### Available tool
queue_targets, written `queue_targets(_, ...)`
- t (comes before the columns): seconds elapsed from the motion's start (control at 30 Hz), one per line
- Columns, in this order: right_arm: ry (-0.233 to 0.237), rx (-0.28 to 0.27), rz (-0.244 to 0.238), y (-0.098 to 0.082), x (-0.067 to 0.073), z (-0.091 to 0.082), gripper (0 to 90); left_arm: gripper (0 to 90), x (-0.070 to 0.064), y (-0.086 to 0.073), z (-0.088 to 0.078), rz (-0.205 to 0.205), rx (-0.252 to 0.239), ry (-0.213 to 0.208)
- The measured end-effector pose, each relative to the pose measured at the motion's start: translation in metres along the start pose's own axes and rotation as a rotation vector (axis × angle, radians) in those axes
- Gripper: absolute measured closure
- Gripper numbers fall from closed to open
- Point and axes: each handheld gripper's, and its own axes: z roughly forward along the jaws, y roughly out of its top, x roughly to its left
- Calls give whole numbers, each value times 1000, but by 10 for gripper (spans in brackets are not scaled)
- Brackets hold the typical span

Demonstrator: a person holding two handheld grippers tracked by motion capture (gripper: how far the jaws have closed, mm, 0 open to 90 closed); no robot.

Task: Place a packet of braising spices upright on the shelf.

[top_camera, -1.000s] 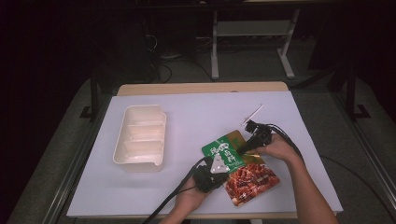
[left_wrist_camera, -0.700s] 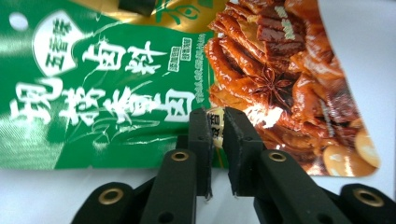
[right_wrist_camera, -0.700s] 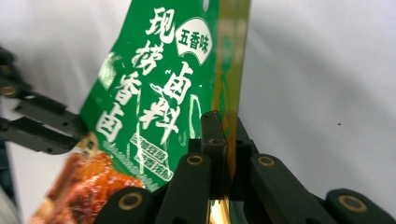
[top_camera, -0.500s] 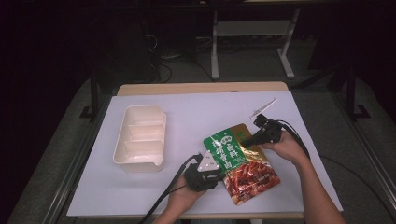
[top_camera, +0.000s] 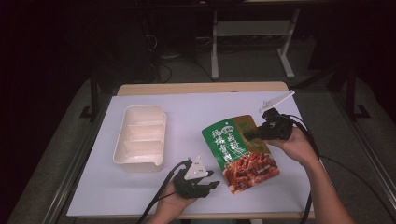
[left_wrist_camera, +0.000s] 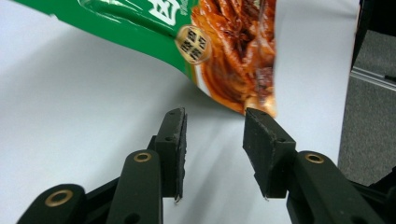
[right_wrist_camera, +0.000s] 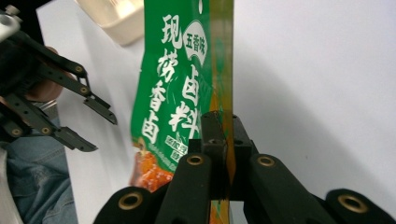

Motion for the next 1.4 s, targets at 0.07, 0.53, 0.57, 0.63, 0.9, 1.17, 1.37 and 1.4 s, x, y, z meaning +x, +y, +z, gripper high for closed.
queue_targets(0.07, -9, -20, -24, 4, 5, -5, 897, 582, 0, 0, -4, 2, -7, 6)
queue_targets(0.53, 8, -115, -83, 14, 31, -23, 896, 560, 6, -5, -14, 2, -26, 31)
queue_targets(0.57, 6, -107, -89, 13, 32, -23, 895, 558, 6, -6, -15, 0, -18, 32)
queue_targets(0.63, 10, -97, -95, 11, 33, -22, 893, 554, 6, -7, -15, 0, -18, 32)
queue_targets(0.9, -16, -88, -97, 10, 32, -22, 894, 538, 5, -10, -19, 0, -21, 36)
queue_targets(1.17, -5, -148, -100, 25, 39, -25, 900, 498, 3, -21, -31, -7, -60, 27)
queue_targets(1.37, -20, -185, -113, 41, 47, -21, 900, 443, 1, -29, -40, 5, -61, 24)
queue_targets(1.4, -18, -190, -110, 44, 48, -20, 900, 434, 0, -30, -42, 4, -61, 26)
